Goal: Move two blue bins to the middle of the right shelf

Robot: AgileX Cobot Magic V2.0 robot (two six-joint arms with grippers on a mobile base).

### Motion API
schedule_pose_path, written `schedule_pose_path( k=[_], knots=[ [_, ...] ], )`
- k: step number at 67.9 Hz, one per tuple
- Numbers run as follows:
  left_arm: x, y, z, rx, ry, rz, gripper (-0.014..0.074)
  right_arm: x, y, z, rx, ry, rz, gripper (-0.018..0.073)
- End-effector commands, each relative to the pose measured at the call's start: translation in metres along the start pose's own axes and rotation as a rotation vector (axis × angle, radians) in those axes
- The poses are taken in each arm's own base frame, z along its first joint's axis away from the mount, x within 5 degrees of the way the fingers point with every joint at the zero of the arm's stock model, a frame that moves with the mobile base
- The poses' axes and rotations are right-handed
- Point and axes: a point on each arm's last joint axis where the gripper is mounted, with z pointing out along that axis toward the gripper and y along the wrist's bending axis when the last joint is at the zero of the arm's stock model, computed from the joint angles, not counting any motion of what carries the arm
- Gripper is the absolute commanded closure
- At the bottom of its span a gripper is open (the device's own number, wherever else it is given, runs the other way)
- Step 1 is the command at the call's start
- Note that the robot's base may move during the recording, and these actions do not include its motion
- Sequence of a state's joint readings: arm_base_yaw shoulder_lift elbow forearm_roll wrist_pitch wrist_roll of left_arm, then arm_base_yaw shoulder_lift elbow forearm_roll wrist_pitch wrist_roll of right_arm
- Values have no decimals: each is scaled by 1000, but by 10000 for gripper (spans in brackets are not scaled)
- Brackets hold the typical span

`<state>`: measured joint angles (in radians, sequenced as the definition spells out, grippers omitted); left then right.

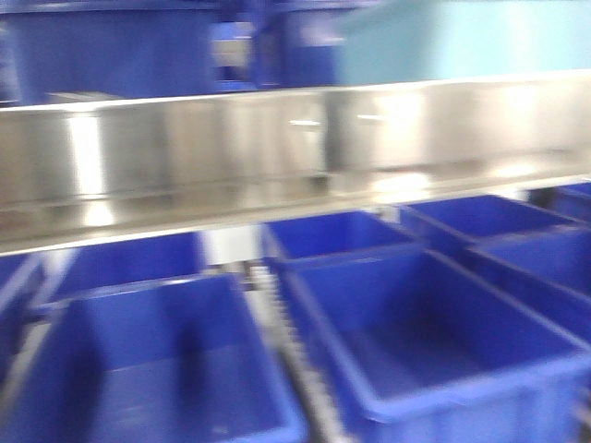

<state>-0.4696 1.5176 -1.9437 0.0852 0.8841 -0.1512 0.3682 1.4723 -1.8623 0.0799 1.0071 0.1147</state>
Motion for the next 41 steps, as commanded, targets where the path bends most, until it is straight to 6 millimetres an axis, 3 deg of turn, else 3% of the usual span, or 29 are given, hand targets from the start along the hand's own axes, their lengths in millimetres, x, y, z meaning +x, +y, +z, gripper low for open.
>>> schedule_pose_path(
  k=[1,41],
  knots=[
    [-13,-10,-12,82,-109,-53,707,-5,4,-7,-31,-44,-14,712],
    [-13,-10,-12,82,-109,-53,707,-5,4,-7,-31,-44,-14,712]
  ],
)
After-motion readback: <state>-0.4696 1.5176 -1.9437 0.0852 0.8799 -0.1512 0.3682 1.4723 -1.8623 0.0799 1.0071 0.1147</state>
